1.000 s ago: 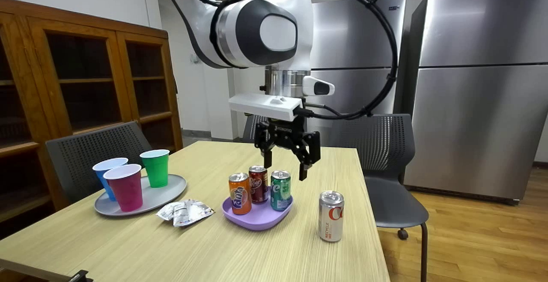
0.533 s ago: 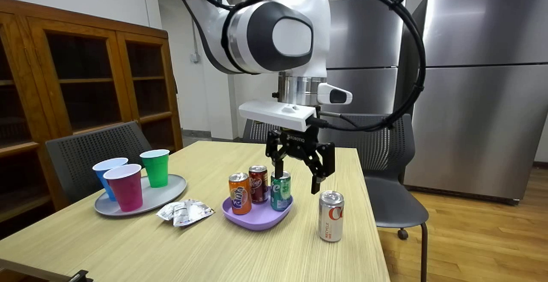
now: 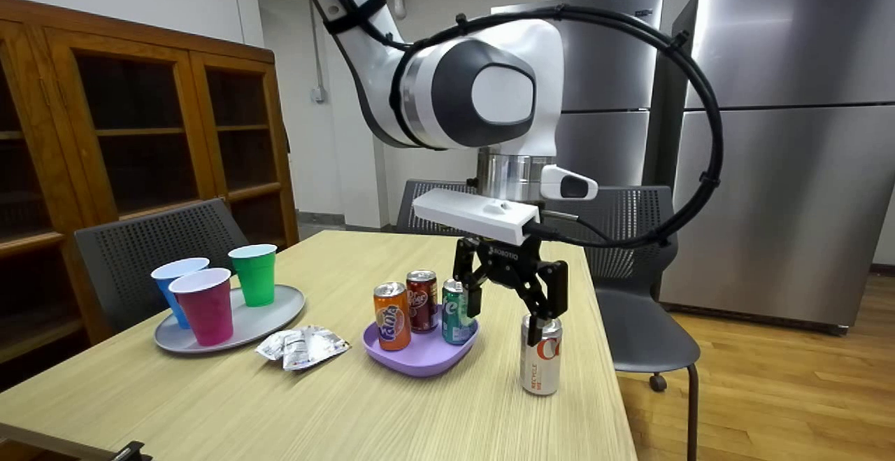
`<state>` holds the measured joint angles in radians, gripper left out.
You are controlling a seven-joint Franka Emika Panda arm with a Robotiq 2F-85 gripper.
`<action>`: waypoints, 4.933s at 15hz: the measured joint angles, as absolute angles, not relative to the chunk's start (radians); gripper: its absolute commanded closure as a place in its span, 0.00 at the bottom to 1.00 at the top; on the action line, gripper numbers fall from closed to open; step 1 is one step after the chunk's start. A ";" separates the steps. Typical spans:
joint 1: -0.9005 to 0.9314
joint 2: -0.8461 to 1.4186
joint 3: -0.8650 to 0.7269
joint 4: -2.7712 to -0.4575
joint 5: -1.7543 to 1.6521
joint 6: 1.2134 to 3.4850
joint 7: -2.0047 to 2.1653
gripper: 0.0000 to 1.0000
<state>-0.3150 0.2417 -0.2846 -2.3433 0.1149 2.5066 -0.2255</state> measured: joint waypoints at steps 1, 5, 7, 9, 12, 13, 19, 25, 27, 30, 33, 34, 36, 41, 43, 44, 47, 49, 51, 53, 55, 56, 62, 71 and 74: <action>-0.317 0.259 -0.284 -2.329 0.122 2.508 -0.225 0.00; -0.322 0.329 -0.278 -2.267 0.144 2.509 -0.224 0.00; -0.328 0.361 -0.273 -2.236 0.147 2.509 -0.223 0.00; -0.332 0.391 -0.272 -2.207 0.147 2.509 -0.222 0.00; -0.338 0.427 -0.269 -2.169 0.147 2.509 -0.219 0.00; -0.340 0.437 -0.269 -2.159 0.147 2.509 -0.219 0.00; -0.347 0.470 -0.266 -2.116 0.147 2.509 -0.212 0.00; -0.349 0.478 -0.257 -2.099 0.147 2.509 -0.207 0.51; -0.349 0.478 -0.255 -2.097 0.147 2.509 -0.206 0.62; -0.350 0.478 -0.254 -2.096 0.147 2.509 -0.206 0.62; -0.351 0.478 -0.253 -2.096 0.147 2.509 -0.206 0.62; -0.351 0.477 -0.252 -2.096 0.147 2.509 -0.206 0.62; -0.353 0.473 -0.247 -2.101 0.147 2.509 -0.206 0.62; -0.353 0.419 -0.230 -2.159 0.147 2.511 -0.218 0.62; -0.353 0.373 -0.221 -2.201 0.147 2.517 -0.226 0.62; -0.352 0.349 -0.218 -2.222 0.147 2.518 -0.229 0.62; -0.340 0.274 -0.206 -2.284 0.147 2.520 -0.236 0.62; -0.327 0.232 -0.199 -2.319 0.147 2.520 -0.237 0.62; -0.310 0.199 -0.191 -2.347 0.147 2.520 -0.237 0.62; -0.289 0.177 -0.184 -2.368 0.147 2.520 -0.237 0.62; -0.268 0.170 -0.176 -2.377 0.147 2.520 -0.237 0.62; -0.259 0.170 -0.172 -2.378 0.147 2.520 -0.237 0.62; -0.225 0.183 -0.148 -2.375 0.147 2.520 -0.237 0.62; -0.215 0.280 -0.122 -2.295 0.147 2.520 -0.237 0.62; -0.214 0.316 -0.112 -2.264 0.147 2.519 -0.237 0.62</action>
<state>-0.2143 0.3162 -0.1118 -2.2644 0.1470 2.5194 -0.2374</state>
